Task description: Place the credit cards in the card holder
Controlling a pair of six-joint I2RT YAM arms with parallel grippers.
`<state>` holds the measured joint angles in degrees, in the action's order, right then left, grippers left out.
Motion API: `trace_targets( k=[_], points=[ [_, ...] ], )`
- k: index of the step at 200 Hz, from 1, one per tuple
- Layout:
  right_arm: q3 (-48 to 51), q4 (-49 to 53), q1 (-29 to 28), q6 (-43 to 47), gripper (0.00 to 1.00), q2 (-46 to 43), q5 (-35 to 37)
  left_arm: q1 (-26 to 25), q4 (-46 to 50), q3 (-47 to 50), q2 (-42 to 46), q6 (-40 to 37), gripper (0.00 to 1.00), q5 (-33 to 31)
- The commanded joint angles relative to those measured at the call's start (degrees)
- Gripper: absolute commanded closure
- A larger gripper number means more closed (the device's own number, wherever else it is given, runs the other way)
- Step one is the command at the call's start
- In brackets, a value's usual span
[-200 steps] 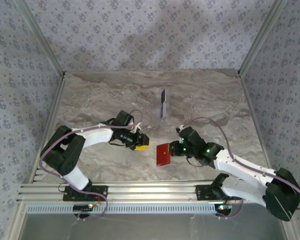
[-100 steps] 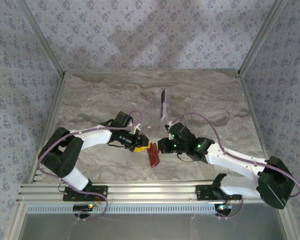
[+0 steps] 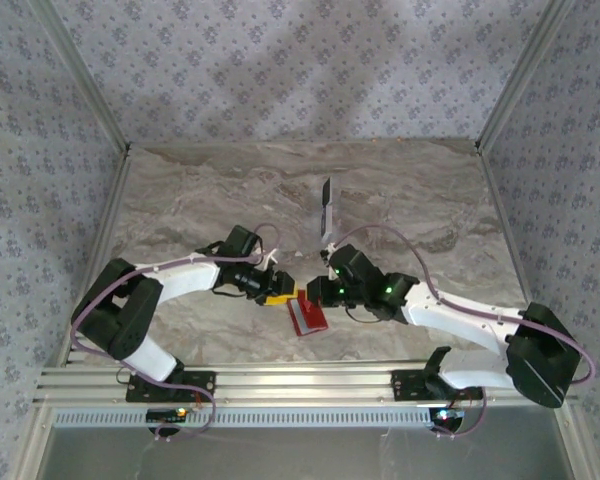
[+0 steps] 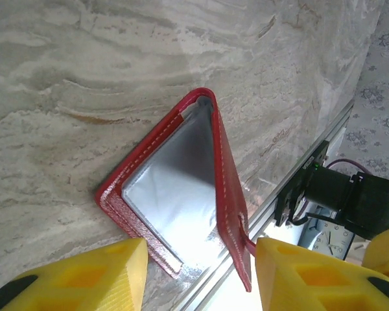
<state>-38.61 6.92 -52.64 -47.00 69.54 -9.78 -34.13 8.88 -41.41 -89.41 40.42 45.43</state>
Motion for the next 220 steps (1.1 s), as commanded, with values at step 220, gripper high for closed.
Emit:
trace_targets(
  k=[220],
  points=[
    [18.9, 4.2, 16.2, 1.7, 1.00, -15.3, -0.9, -4.0, -15.3, -0.1, -10.7, 6.5, 0.61, 2.5]
  ],
)
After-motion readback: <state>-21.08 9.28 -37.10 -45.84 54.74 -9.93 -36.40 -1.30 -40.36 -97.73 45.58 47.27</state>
